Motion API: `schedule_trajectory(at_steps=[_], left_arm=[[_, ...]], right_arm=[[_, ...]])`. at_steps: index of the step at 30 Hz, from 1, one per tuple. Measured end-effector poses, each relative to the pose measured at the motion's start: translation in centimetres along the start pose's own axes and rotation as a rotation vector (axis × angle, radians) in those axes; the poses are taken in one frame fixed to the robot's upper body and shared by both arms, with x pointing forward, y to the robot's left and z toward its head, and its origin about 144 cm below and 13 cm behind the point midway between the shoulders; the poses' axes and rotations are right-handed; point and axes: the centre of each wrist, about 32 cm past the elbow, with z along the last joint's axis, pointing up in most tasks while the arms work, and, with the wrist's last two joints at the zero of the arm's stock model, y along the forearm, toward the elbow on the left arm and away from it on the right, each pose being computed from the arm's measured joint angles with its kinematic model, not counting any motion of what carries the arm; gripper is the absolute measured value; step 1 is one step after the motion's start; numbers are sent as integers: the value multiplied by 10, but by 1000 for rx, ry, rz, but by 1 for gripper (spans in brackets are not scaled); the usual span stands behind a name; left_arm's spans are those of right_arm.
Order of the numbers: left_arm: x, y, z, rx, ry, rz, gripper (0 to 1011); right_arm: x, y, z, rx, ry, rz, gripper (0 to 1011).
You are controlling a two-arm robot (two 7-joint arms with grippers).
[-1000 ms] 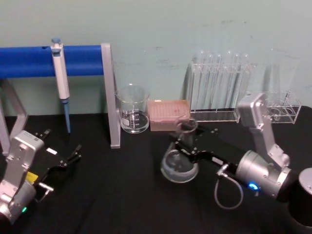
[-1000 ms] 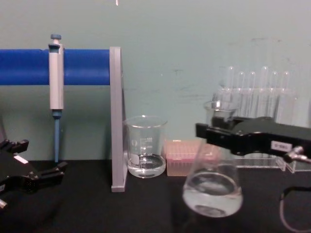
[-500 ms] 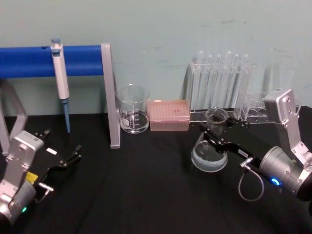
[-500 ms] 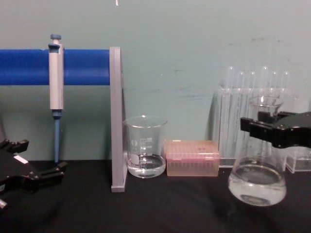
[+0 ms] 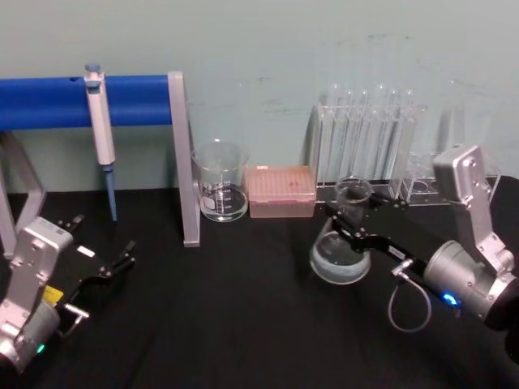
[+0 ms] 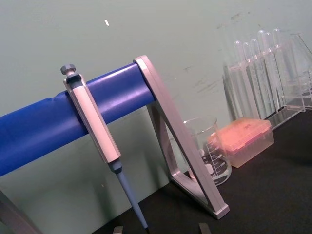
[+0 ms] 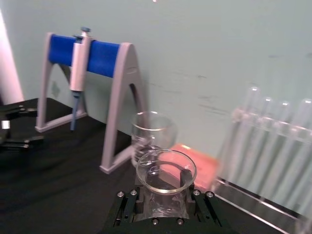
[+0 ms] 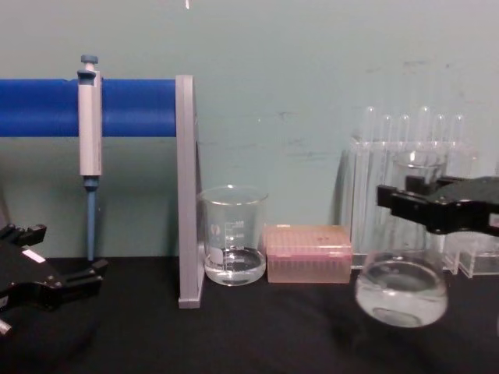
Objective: Grasp the erlenmeyer flask with one hand, shake it three times, then place it back.
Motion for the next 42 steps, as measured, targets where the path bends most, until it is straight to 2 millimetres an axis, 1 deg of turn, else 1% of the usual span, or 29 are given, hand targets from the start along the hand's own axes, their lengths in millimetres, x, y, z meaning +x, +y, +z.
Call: schedule_trajectory(at_steps=[6,12,24,32,33,42], left_arm=[[0,0,0,0,0,0,1001],[0,0,0,0,0,0,1001],[0,0,0,0,0,0,1001],[0,0,0,0,0,0,1001],[0,0,0,0,0,0,1001],[0,0,0,0,0,0,1001]], right_arm=[[-9,10,1,8,14,74,451],[-23,24,3,19,31,191,451],[-34,35,4,25,47,303,451],[-29,32,4,29,35,280,451],[-25,30,5,29,28,252,451],[-9,15,6,25,-2,126,451]])
